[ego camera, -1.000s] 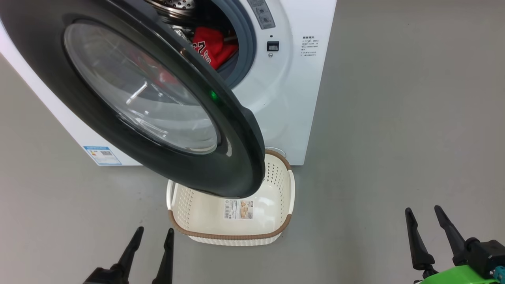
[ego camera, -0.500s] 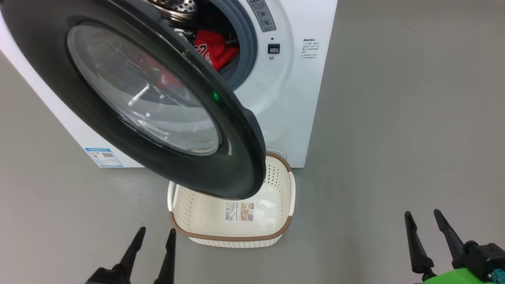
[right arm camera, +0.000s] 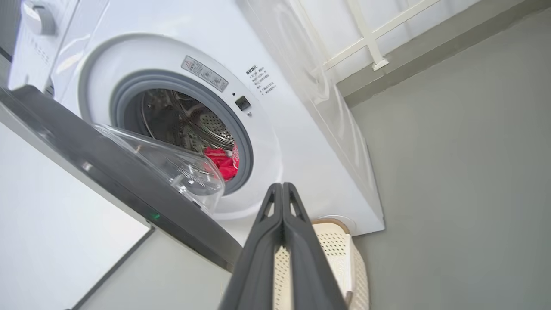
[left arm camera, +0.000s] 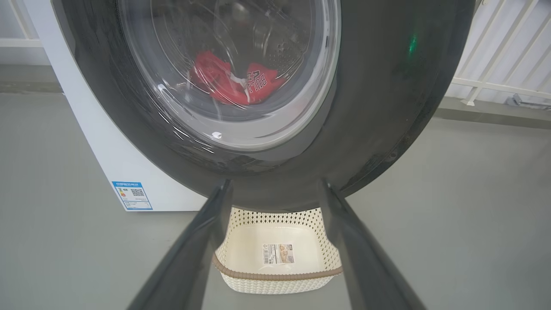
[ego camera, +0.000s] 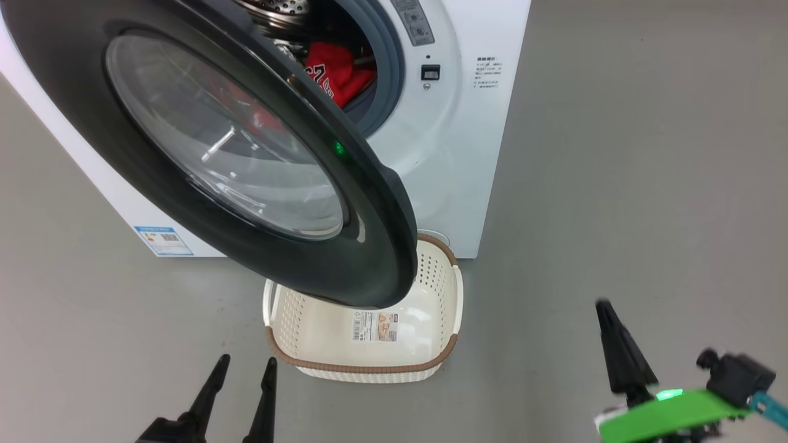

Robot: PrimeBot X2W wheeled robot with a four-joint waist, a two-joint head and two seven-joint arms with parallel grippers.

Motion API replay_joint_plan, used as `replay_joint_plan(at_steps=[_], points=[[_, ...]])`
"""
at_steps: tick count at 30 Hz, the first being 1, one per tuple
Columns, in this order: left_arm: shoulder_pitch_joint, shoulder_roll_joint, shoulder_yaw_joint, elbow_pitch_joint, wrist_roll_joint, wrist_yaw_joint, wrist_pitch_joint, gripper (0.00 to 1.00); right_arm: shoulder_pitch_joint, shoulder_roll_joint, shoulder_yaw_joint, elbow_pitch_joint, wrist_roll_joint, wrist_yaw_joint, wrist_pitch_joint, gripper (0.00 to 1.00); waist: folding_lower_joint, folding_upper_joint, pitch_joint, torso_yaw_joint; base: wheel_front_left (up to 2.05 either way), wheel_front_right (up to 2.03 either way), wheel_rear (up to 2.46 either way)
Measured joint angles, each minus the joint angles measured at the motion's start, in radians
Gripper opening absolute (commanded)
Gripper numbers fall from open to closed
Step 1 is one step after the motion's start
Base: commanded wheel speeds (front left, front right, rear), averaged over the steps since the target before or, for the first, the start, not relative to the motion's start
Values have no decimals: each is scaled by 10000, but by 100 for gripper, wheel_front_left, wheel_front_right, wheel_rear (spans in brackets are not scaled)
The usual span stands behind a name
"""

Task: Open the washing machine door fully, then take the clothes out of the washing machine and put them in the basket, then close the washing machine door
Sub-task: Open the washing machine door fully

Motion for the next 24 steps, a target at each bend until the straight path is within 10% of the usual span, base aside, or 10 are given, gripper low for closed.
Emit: replay_joint_plan(at_steps=[12,24], points=[[-23,0,-307,2,-33,0,0,100,-2682,-1423,1825,-999,7866,-2,811,0,0,0,243,225,0,0,0],[-530,0,-757,52,-387,0,0,100,-5055,-1467,1662,384,10249,-2,6343,0,0,0,835,856,0,0,0]])
